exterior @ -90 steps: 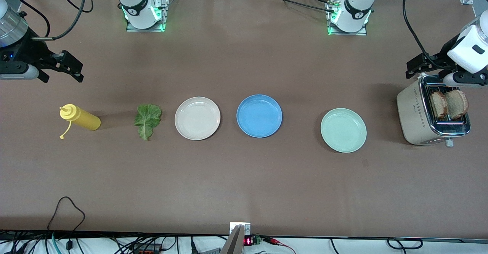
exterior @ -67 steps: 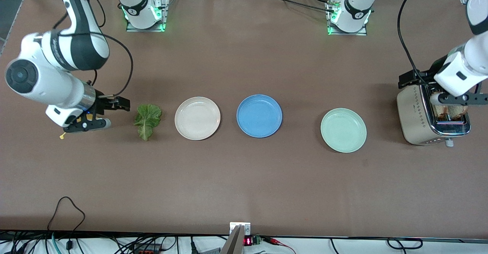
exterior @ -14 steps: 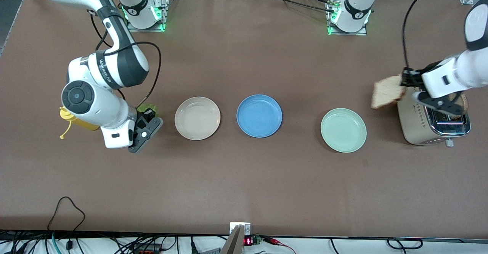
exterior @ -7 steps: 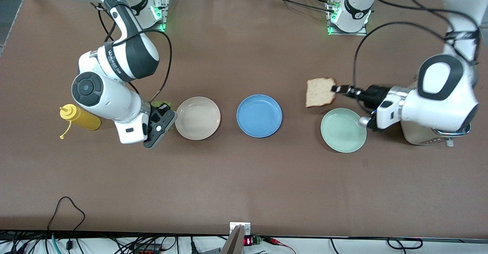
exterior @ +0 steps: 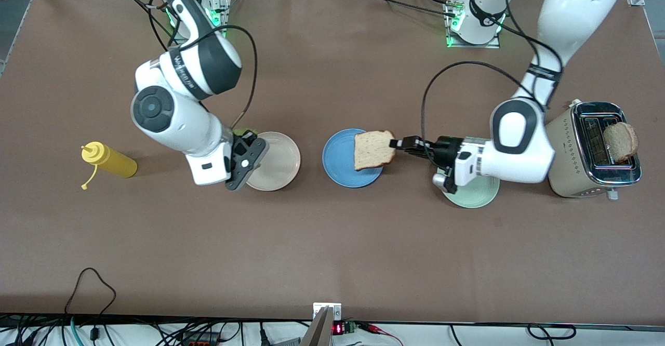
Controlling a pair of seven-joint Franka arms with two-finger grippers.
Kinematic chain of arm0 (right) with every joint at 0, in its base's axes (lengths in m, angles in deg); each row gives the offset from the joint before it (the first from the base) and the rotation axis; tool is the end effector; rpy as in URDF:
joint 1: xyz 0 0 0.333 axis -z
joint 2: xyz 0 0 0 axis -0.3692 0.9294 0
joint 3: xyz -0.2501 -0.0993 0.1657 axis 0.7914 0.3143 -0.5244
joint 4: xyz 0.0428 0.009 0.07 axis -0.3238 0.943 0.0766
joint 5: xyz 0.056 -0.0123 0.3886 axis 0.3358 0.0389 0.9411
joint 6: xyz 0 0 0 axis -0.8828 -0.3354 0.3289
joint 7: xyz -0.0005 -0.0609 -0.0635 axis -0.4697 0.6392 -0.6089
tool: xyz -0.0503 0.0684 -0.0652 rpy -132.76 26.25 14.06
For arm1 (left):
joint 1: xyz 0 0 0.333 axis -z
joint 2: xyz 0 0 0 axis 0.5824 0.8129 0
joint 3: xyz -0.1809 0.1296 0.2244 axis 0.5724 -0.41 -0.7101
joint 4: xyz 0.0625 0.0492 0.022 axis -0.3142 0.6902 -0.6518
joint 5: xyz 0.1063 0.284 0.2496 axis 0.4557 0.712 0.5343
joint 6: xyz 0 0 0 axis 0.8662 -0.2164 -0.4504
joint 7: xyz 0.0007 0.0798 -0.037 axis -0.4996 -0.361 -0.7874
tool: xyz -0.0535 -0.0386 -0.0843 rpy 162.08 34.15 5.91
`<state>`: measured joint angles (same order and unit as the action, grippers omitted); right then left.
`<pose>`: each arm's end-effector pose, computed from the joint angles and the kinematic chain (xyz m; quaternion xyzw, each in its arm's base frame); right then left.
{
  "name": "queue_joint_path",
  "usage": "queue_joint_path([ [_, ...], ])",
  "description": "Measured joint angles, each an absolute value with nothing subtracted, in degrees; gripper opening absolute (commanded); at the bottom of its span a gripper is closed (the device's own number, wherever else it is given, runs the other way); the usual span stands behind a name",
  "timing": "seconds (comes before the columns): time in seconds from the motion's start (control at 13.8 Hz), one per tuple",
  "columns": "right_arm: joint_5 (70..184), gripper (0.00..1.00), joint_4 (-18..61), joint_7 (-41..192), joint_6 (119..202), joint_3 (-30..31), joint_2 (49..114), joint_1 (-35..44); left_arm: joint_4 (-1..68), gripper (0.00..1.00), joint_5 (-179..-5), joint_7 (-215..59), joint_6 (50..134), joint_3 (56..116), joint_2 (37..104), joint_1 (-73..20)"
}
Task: Make sandwich in blue plate with both arms
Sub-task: 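Lift the bread from the toaster with the left gripper onto the blue plate, then lay the lettuce on the bread with the right gripper while the left withdraws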
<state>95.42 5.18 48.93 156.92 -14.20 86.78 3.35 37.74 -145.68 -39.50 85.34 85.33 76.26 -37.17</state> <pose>0.6271 0.3108 0.4084 -0.8805 -0.4665 -0.0118 0.0834 0.5947 -0.2193 0.2630 0.8372 -0.0644 -0.1108 0.5316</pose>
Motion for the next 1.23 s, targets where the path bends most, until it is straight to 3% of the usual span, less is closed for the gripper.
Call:
queue_joint_path([
  [0.22,95.4,0.00,5.2,49.5,156.9,-14.2,87.4,1.7,42.5,0.01,-154.3,-24.8,88.5,85.3,79.1,-36.0],
  [0.65,95.4,0.00,5.2,49.7,161.1,-14.2,90.0,-1.6,43.3,0.03,-162.8,-9.3,90.0,85.3,86.6,-34.7],
  [0.8,95.4,0.00,5.2,49.9,163.3,-14.2,91.2,-2.5,43.1,0.09,-162.8,-9.2,90.6,85.3,86.7,-33.9],
  [0.87,95.4,0.00,5.2,50.5,164.5,-14.2,91.7,-3.0,43.0,0.35,-162.8,-9.2,90.7,85.3,86.7,-33.6],
  [0.94,95.4,0.00,5.2,51.2,165.7,-14.2,92.2,-3.6,43.0,0.76,-162.8,-9.2,90.9,85.3,86.7,-33.3],
  [1.02,95.4,0.00,5.2,51.6,166.8,-14.2,92.6,-4.2,43.0,1.00,-162.8,-9.2,91.6,85.3,86.7,-33.1],
  [1.23,95.4,0.00,5.3,52.8,170.2,-14.2,93.9,-6.3,42.5,1.00,-161.4,-8.1,93.7,85.2,86.2,-33.0],
])
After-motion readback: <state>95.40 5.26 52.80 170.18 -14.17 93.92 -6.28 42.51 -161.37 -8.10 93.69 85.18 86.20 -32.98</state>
